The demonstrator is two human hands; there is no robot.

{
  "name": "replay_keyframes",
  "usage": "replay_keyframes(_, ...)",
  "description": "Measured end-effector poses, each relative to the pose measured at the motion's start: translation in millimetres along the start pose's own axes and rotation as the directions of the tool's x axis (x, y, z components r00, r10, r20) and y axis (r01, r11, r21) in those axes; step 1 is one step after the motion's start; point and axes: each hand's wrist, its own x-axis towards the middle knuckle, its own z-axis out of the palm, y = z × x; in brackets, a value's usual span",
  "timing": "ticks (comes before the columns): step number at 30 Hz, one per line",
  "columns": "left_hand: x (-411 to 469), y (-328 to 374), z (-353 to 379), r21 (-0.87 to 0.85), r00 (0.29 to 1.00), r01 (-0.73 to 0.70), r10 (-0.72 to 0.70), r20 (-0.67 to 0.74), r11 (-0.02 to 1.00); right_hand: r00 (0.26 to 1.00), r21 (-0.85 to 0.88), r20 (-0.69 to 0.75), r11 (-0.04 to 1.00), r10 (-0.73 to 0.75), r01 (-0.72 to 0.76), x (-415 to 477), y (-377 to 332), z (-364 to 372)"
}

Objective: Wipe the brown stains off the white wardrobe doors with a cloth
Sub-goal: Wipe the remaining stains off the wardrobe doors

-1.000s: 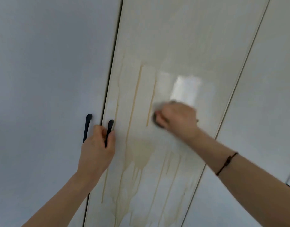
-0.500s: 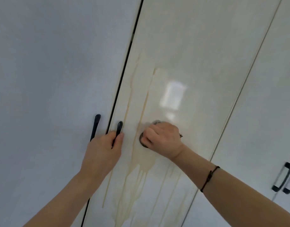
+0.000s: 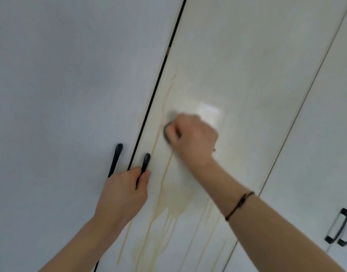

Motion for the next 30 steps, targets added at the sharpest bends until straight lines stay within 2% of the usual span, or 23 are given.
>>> replay_keyframes(2, -1, 2, -5, 0.011, 1.0, 0.0, 0.0, 0.019, 1.0, 0.963, 0.108, 0.003, 0.958, -0.268, 0.266, -47, -9, -7)
replay_keyframes(4, 2, 4, -8, 0.019, 0.998, 0.018, -0.02, 0.059, 1.0, 0.857, 0.167, 0.044, 0.849, -0.514, 0.501, -57, -4, -14)
replay_keyframes(5, 5, 4, -9, 0.005, 0.997, 0.028, -0.029, 0.076, 1.0, 0.81, 0.161, 0.078, 0.809, -0.581, 0.565, -46, 2, -16)
replay_keyframes(6, 6, 3, -9, -0.013, 0.995, 0.036, -0.035, 0.09, 0.999, 0.809, 0.129, 0.129, 0.818, -0.574, 0.56, -25, 8, -16)
replay_keyframes(7, 6, 2, -8, -0.028, 0.995, 0.04, -0.037, 0.094, 0.999, 0.859, 0.072, 0.166, 0.874, -0.485, 0.48, 2, 13, -14)
replay_keyframes(9, 5, 0, -6, -0.036, 0.996, 0.04, -0.036, 0.083, 0.999, 0.988, -0.047, 0.089, 0.99, -0.126, 0.131, 73, 19, -6)
replay_keyframes(11, 4, -2, -3, -0.038, 0.997, 0.038, -0.035, 0.069, 0.999, 0.983, -0.029, -0.072, 0.984, 0.171, -0.174, 136, 20, -2)
replay_keyframes(13, 3, -4, -2, -0.033, 0.997, 0.042, -0.04, 0.07, 0.999, 0.947, -0.024, -0.125, 0.954, 0.295, -0.3, 162, 18, 7)
replay_keyframes(16, 3, -4, -3, -0.04, 0.996, 0.044, -0.04, 0.079, 0.998, 0.962, -0.033, -0.121, 0.968, 0.244, -0.25, 138, -2, 14)
replay_keyframes(19, 3, -2, -5, -0.037, 0.995, 0.04, -0.037, 0.088, 0.999, 0.998, -0.021, -0.059, 1.0, 0.014, -0.015, 66, -29, 16)
replay_keyframes(21, 2, 1, -8, -0.044, 0.994, 0.047, -0.042, 0.101, 0.998, 0.991, 0.066, 0.014, 0.989, -0.131, 0.13, 15, -39, 11)
replay_keyframes(23, 2, 3, -10, -0.024, 0.993, 0.049, -0.046, 0.111, 0.999, 0.982, 0.122, 0.023, 0.975, -0.19, 0.186, -17, -43, 8)
replay_keyframes(26, 2, 6, -14, -0.018, 0.991, 0.062, -0.059, 0.117, 0.998, 0.951, 0.146, 0.021, 0.942, -0.309, 0.303, -5, -36, 2)
replay_keyframes(28, 1, 7, -15, -0.011, 0.99, 0.054, -0.052, 0.13, 0.998, 0.956, 0.121, 0.072, 0.953, -0.286, 0.276, 30, -29, 0)
replay_keyframes(30, 2, 5, -14, -0.02, 0.99, 0.057, -0.054, 0.128, 0.998, 0.991, 0.072, 0.086, 0.993, -0.104, 0.098, 79, -25, 3)
